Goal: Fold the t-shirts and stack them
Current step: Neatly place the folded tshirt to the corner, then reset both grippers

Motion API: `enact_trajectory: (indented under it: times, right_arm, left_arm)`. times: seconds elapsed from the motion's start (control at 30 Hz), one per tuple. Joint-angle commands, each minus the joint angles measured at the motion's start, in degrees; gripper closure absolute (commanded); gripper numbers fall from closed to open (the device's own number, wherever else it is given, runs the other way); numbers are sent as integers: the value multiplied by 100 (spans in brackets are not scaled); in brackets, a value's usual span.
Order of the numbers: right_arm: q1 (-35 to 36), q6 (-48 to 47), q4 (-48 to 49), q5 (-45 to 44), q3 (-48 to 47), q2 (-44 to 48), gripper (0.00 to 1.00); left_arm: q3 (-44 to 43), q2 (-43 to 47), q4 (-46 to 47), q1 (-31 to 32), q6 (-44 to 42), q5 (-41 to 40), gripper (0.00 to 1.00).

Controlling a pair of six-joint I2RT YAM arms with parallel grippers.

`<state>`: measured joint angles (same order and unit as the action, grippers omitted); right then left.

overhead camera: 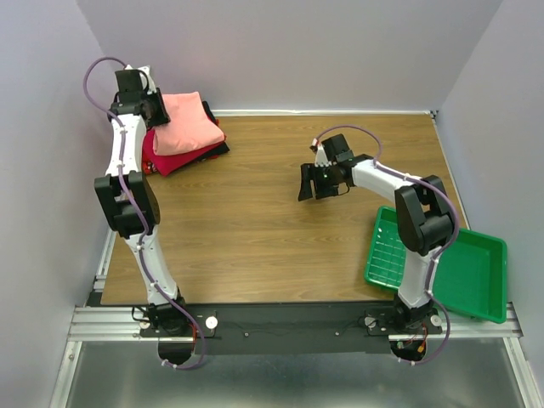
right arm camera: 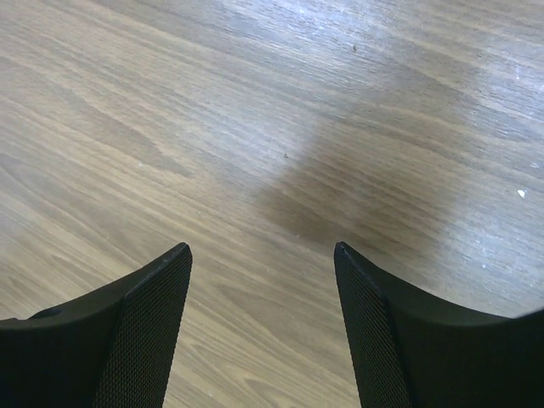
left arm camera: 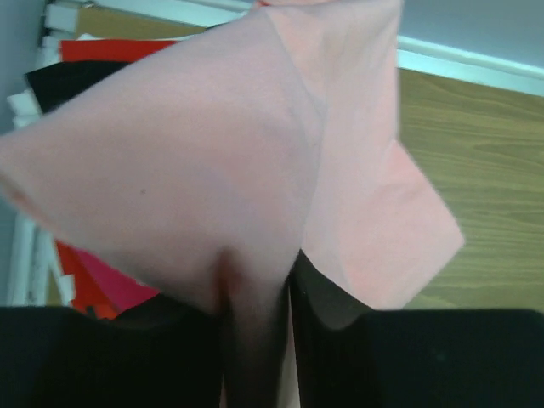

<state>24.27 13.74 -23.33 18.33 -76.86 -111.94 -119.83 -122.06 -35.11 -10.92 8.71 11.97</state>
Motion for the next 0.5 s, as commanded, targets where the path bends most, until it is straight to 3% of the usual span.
enact_trajectory:
  times: [0.0, 0.1, 0.3, 0.47]
  right_arm:
    - [-1, 103, -75, 4, 57, 426, 24]
    - [-2, 120, -75, -48, 101, 585, 23]
    - [-10, 94, -75, -242, 162, 963, 22]
    - [-1, 68, -57, -514, 154, 1244, 22]
  left_arm:
    - [65, 24, 84, -261, 236, -790, 33]
    - [170, 208, 40, -314, 315, -1570, 13]
    - [1109, 1095, 425, -297, 447, -2120, 10]
    - [2761, 2472, 1495, -139, 815, -2102, 11]
